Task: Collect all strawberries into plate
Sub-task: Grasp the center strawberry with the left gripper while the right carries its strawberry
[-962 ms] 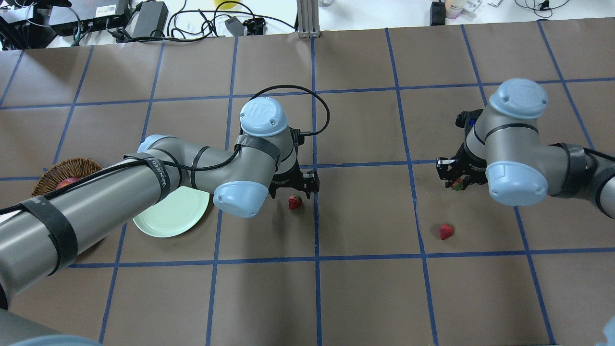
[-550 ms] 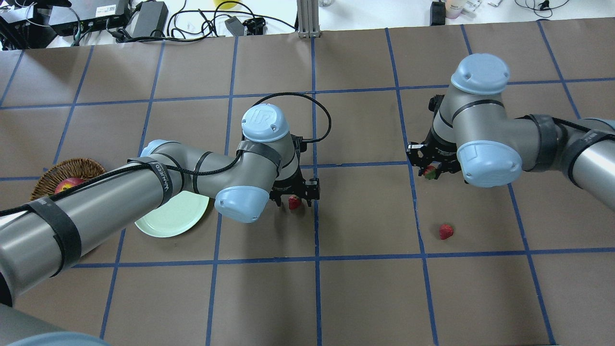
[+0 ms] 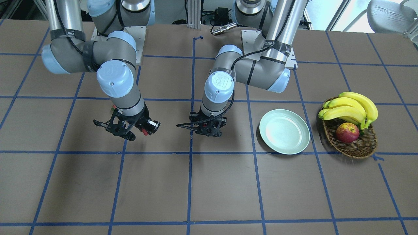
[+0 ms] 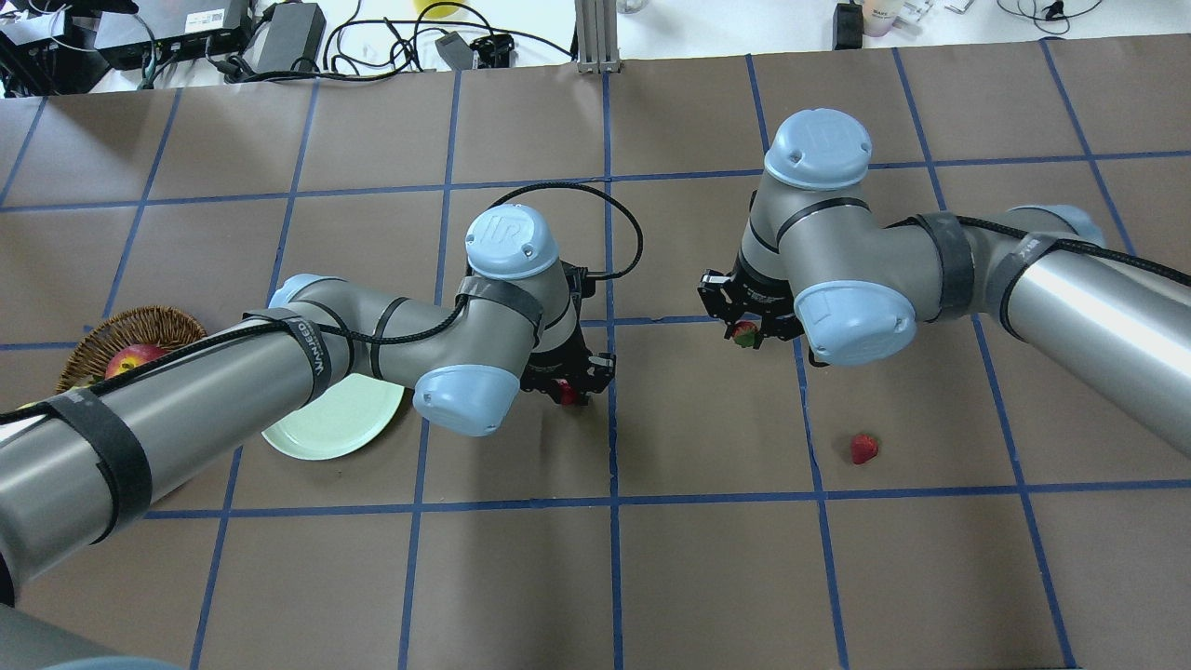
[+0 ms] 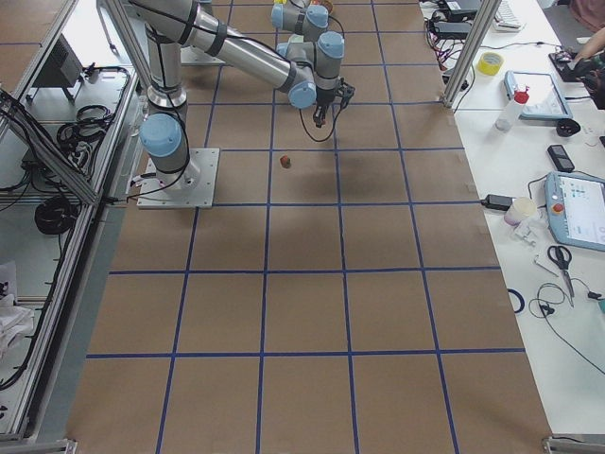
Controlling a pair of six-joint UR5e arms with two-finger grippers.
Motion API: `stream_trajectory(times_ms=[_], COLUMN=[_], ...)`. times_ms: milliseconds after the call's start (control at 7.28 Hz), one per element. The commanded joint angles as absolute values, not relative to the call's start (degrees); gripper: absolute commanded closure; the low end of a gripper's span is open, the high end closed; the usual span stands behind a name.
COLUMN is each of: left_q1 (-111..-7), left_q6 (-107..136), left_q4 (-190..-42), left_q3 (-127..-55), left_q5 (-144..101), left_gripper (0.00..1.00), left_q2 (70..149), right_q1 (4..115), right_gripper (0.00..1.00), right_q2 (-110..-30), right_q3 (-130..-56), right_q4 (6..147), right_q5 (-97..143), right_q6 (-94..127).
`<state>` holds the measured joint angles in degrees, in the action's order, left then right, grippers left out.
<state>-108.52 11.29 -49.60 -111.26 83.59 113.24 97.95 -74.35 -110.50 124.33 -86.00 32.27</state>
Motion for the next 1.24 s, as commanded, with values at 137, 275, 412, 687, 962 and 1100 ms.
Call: stream_trajectory(times_ms=[137, 275, 412, 687, 962, 1100], left_q1=[-102.87, -97.00, -92.33, -85.20, -80.18, -78.68], left_q6=[2.91, -1.19, -2.88, -8.41, -13.68, -15.54], left_q4=[-47.99, -48.25, -48.34, -48.17, -48.34, -48.51], left_q3=[-111.09, -111.35, -111.10, -111.09, -111.70, -113.36], left_q5=[84.20, 83.85, 84.46, 89.37, 89.47, 89.47], left_gripper=[1.00, 1.00, 1.00, 1.00, 1.00, 1.00], left_q2=[111.01, 110.74, 109.61, 107.76, 107.40, 107.32], right_q1=[101.77, 103.34, 105.71, 112.47, 114.34, 114.35], right_gripper=[0.71, 0.71, 0.70, 0.69, 0.51, 0.32], right_q2=[-71.64, -71.02, -69.28, -64.01, -59.52, -59.15], right_q3=[-108.37, -108.20, -107.67, -103.91, -100.12, -100.19], right_q4=[126.03, 128.12, 130.58, 132.27, 132.10, 132.10], right_q5=[-81.83, -81.74, -80.96, -80.77, -80.51, -80.25], right_q6=[40.50, 44.43, 48.91, 57.71, 60.55, 60.56])
